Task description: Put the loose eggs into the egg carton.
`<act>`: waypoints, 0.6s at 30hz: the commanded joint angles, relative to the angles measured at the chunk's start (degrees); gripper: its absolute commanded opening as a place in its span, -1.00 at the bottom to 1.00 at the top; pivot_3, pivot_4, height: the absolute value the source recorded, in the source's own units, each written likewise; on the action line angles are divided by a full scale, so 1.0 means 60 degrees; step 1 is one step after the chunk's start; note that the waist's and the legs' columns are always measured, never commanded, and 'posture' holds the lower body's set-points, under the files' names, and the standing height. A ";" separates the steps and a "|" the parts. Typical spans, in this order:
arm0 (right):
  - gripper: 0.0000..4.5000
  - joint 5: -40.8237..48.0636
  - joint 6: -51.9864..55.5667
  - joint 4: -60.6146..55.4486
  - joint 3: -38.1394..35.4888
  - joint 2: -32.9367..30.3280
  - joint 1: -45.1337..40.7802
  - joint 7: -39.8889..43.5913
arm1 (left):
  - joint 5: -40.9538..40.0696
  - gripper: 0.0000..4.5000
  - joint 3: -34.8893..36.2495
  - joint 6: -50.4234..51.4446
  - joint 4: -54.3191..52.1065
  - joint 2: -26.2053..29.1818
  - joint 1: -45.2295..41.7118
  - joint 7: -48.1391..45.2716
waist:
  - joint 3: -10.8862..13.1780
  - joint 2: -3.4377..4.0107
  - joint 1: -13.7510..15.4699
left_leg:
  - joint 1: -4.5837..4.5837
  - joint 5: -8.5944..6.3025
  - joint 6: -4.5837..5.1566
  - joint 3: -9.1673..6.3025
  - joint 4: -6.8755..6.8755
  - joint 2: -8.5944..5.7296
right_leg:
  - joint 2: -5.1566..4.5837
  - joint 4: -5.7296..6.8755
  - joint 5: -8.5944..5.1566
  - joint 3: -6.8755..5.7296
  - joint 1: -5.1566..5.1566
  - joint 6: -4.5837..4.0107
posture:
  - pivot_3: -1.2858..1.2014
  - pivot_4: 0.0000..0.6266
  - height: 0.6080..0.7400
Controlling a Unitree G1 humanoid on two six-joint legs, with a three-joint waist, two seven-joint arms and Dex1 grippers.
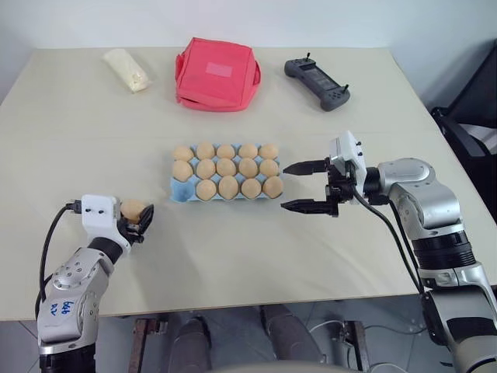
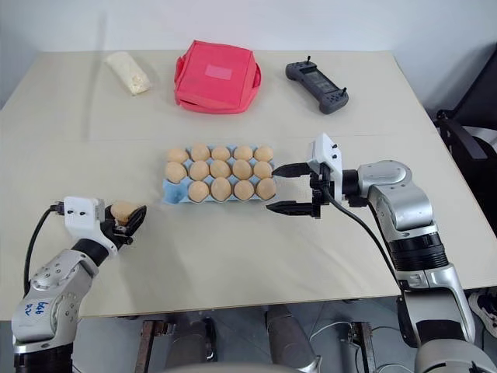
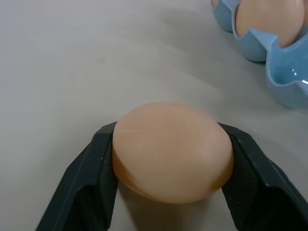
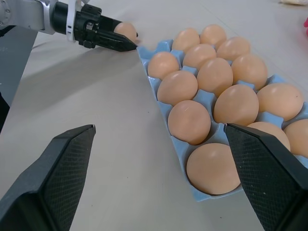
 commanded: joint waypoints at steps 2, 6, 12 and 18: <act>1.00 0.0176 0.0014 -0.0368 -0.0420 -0.0191 0.0105 -0.0197 | -0.0421 0.10 0.0244 0.0224 -0.0436 0.0246 -0.0389 -0.0264 | 0.0000 0.0000 0.0027 | 0.0000 0.0000 0.0000 0.0000 0.0001 0.0000 | 0.0000 0.0000 0.0001 0.0000 0.0000 0.0001 | 0.03 -0.52 1.00; 1.00 0.0188 -0.0015 -0.0427 -0.0468 -0.0169 0.0181 -0.0359 | -0.0785 0.10 0.0099 0.0575 -0.0677 0.0481 -0.0798 -0.0592 | 0.0000 0.0000 0.0078 | 0.0000 0.0000 0.0000 0.0000 0.0002 0.0000 | 0.0000 0.0003 0.0002 0.0000 0.0000 0.0004 | 0.03 -0.52 1.00; 1.00 0.0199 -0.0070 -0.0738 -0.0695 -0.0097 0.0514 -0.0773 | -0.1035 0.10 -0.0816 0.0837 -0.0281 0.0890 -0.2086 -0.1504 | 0.0000 0.0000 0.0232 | -0.0001 0.0000 0.0000 -0.0002 0.0003 -0.0001 | 0.0000 0.0000 0.0002 -0.0004 0.0001 0.0004 | 0.03 -0.52 1.00; 1.00 0.0358 0.0099 -0.1496 -0.1079 -0.0165 0.1156 -0.1353 | -0.0826 0.10 -0.1786 0.0814 0.0943 0.1087 -0.3289 -0.2425 | 0.0000 0.0000 0.0242 | -0.0003 0.0000 -0.0001 -0.0005 0.0000 -0.0001 | 0.0001 0.0001 0.0002 -0.0007 0.0000 0.0006 | 0.03 -0.52 1.00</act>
